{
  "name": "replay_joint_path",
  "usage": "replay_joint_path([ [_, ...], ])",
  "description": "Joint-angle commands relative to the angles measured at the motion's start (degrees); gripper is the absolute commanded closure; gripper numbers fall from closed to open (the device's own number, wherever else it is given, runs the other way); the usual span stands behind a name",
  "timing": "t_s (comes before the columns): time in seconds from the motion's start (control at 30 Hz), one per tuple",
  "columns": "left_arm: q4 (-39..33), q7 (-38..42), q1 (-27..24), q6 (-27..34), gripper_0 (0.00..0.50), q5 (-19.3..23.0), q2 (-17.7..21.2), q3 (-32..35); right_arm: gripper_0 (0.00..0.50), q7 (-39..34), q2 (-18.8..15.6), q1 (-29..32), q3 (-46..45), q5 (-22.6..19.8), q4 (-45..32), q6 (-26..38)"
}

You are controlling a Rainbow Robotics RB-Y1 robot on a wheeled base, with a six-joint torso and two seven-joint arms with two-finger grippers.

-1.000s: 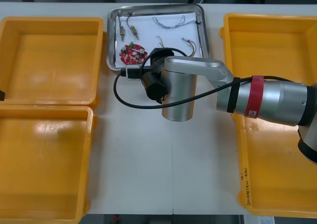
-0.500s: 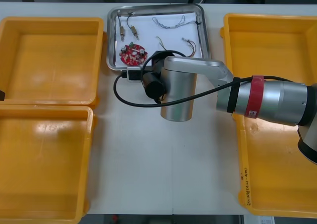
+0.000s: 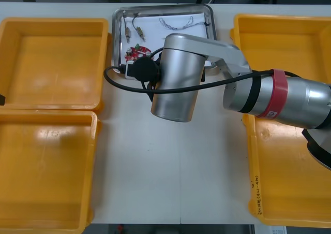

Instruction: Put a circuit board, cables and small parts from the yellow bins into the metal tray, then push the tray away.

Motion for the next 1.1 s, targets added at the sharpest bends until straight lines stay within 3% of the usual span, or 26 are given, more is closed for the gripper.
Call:
replay_joint_path([
  [0.03, -1.53, -7.57, 1.31, 0.36, 0.0, 0.07, 2.78, 1.55, 0.0, -2.48, 0.45, 2.66, -8.65, -2.6, -6.5, 7.65],
  [0.33, -1.53, -7.57, 1.31, 0.36, 0.0, 0.07, 2.78, 1.55, 0.0, -4.32, 0.71, 8.46, -18.23, -2.6, -18.89, 25.58],
  [0.5, -1.53, -7.57, 1.31, 0.36, 0.0, 0.07, 2.78, 1.55, 0.0, -5.9, 0.71, 12.24, -24.55, -3.83, -25.57, 26.15],
  [0.73, -1.53, -7.57, 1.31, 0.36, 0.0, 0.07, 2.78, 1.55, 0.0, -15.48, 0.45, 18.39, -36.68, -9.99, -32.25, 26.15],
  [1.1, -1.53, -7.57, 1.31, 0.36, 0.0, 0.07, 2.78, 1.55, 0.0, -27.35, -5.97, 27.45, -51.45, -15.0, -37.17, 26.15],
])
